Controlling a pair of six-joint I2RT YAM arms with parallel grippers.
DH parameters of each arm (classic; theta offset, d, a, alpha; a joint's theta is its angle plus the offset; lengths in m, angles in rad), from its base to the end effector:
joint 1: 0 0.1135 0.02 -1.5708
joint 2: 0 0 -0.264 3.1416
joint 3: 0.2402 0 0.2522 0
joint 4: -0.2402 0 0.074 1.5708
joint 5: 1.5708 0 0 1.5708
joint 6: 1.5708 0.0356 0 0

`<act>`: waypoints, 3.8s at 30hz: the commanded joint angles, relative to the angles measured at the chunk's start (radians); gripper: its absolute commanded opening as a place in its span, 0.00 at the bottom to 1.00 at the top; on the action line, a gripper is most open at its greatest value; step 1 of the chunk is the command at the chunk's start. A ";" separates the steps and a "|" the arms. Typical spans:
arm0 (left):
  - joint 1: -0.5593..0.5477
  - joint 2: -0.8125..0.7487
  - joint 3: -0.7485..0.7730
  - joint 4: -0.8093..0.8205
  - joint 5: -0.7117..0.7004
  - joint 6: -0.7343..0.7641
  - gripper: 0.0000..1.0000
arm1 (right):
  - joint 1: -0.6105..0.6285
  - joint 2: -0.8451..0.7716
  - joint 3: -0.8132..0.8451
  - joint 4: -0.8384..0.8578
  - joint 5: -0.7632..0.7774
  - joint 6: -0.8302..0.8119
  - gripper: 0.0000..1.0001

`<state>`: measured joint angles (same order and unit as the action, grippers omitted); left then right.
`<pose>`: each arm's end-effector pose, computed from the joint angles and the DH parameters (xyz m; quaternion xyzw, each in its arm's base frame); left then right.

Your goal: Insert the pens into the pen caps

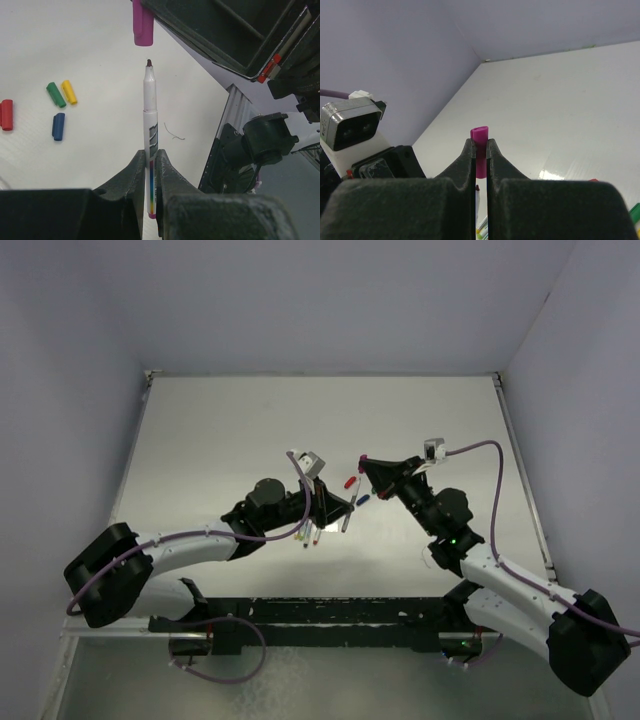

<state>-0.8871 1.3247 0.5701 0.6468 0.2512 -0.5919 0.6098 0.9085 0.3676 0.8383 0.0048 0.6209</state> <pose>0.1720 -0.2251 0.2338 0.1914 0.7180 -0.5155 0.4268 0.1668 0.1163 0.2791 0.0052 0.5945 0.4630 0.6574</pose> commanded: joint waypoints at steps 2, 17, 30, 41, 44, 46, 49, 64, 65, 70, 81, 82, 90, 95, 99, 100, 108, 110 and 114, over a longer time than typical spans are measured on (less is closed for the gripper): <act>-0.006 -0.007 0.023 0.074 -0.019 -0.011 0.00 | 0.005 -0.021 0.004 0.059 -0.014 0.011 0.00; -0.005 -0.005 0.030 0.076 -0.026 -0.009 0.00 | 0.004 -0.016 -0.010 0.061 -0.017 0.022 0.00; -0.005 0.007 0.038 0.083 -0.020 -0.012 0.00 | 0.005 -0.003 -0.013 0.073 -0.020 0.034 0.00; -0.005 0.010 0.037 0.095 -0.024 -0.018 0.00 | 0.005 0.000 -0.027 0.085 -0.026 0.052 0.00; -0.005 0.009 0.035 0.106 -0.033 -0.021 0.00 | 0.004 -0.004 -0.033 0.085 -0.029 0.055 0.00; -0.006 0.008 0.034 0.115 -0.038 -0.022 0.00 | 0.004 -0.006 -0.037 0.084 -0.030 0.056 0.00; -0.005 0.008 0.039 0.121 -0.046 -0.023 0.00 | 0.006 -0.005 -0.041 0.084 -0.036 0.060 0.00; -0.006 0.015 0.040 0.225 -0.106 -0.009 0.00 | 0.007 0.025 -0.056 0.114 -0.099 0.115 0.00; -0.006 0.015 0.038 0.236 -0.110 -0.006 0.00 | 0.007 0.027 -0.056 0.116 -0.102 0.120 0.00; -0.006 0.010 0.046 0.255 -0.129 0.021 0.00 | 0.008 0.038 -0.055 0.121 -0.126 0.140 0.00; -0.004 -0.020 0.072 0.249 -0.194 0.087 0.00 | 0.017 0.041 -0.014 -0.023 -0.156 0.094 0.00; -0.004 -0.027 0.073 0.249 -0.199 0.094 0.00 | 0.017 0.041 -0.012 -0.039 -0.157 0.087 0.00; -0.002 -0.043 0.108 0.256 -0.207 0.130 0.00 | 0.036 0.059 -0.035 -0.101 -0.161 0.078 0.00; 0.013 -0.043 0.095 0.313 -0.204 0.105 0.00 | 0.065 0.058 -0.036 -0.139 -0.133 0.060 0.00; 0.035 -0.039 0.092 0.356 -0.182 0.076 0.00 | 0.086 0.070 -0.028 -0.173 -0.119 0.043 0.00; 0.044 -0.039 0.091 0.365 -0.177 0.070 0.00 | 0.093 0.073 -0.028 -0.178 -0.114 0.038 0.00; 0.102 -0.070 0.101 0.384 -0.151 0.056 0.00 | 0.147 0.112 -0.018 -0.214 -0.070 0.022 0.00; 0.109 -0.070 0.103 0.386 -0.145 0.053 0.00 | 0.159 0.132 -0.012 -0.220 -0.062 0.016 0.00; 0.114 -0.069 0.100 0.386 -0.142 0.049 0.00 | 0.181 0.161 -0.005 -0.205 -0.043 0.018 0.00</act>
<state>-0.8165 1.3293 0.5835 0.7151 0.2089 -0.5312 0.7223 1.0172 0.3958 0.8383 0.0803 0.6456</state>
